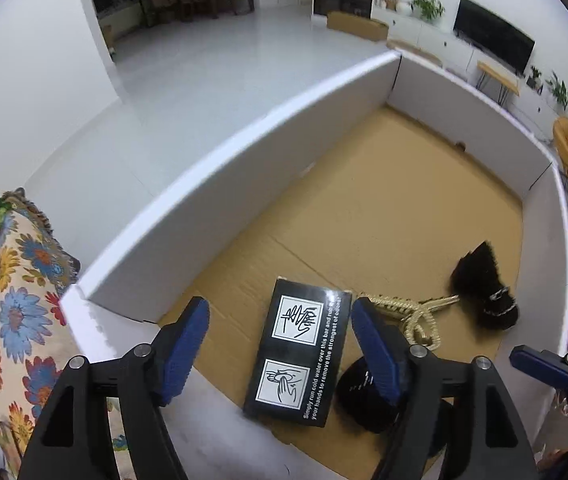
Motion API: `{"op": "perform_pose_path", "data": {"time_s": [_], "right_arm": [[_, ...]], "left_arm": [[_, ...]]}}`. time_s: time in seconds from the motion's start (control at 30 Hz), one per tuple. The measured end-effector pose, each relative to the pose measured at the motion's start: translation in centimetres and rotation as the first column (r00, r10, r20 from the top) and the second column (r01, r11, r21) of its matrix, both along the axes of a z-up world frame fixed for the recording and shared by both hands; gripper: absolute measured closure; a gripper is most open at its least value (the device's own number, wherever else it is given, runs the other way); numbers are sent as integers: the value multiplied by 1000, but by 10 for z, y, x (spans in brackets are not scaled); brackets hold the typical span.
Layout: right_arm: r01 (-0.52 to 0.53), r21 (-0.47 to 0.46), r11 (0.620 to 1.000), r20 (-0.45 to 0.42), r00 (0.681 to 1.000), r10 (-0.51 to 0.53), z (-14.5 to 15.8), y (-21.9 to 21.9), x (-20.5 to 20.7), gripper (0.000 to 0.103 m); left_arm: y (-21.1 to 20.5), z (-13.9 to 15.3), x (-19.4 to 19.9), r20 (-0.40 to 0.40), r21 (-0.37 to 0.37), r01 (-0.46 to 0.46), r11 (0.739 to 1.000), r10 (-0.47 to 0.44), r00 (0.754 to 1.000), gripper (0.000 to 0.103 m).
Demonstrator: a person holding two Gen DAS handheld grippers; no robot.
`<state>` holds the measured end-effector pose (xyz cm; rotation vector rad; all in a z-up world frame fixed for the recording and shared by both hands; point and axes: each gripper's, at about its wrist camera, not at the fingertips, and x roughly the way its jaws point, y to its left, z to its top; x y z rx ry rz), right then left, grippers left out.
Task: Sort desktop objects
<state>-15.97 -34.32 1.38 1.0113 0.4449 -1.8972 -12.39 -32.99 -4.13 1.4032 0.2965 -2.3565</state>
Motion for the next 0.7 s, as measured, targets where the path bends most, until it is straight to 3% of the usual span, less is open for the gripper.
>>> {"op": "perform_pose_path", "data": {"time_s": [0.13,0.23,0.3,0.33,0.4,0.53,0.7], "right_arm": [[54,-83,995,-49,997,-58,23,42,12,11],[114,-136,984,-108,986,-129,34,90,22,10],[149,-155,977,-144,975,-172,43,118,33,6],[177,-161,971,-168,965,-204,45,138,37,5],[249,-166,954,-201,939,-279,42,185,44,2],[389,-164,906,-215,883,-418,32,269,55,2],[615,-108,781,-209,754,-623,-1,384,72,2]], "left_arm": [[24,26,15,-90,-10,32,999,-33,995,30],[68,47,30,-158,-11,111,994,-111,981,30],[98,57,40,-189,-13,170,985,-169,967,27],[119,60,47,-204,-16,207,978,-206,957,21],[161,61,60,-223,-17,282,959,-279,934,12],[241,40,72,-214,52,424,904,-405,889,12],[316,-22,68,-157,109,483,869,-464,872,12]]}}
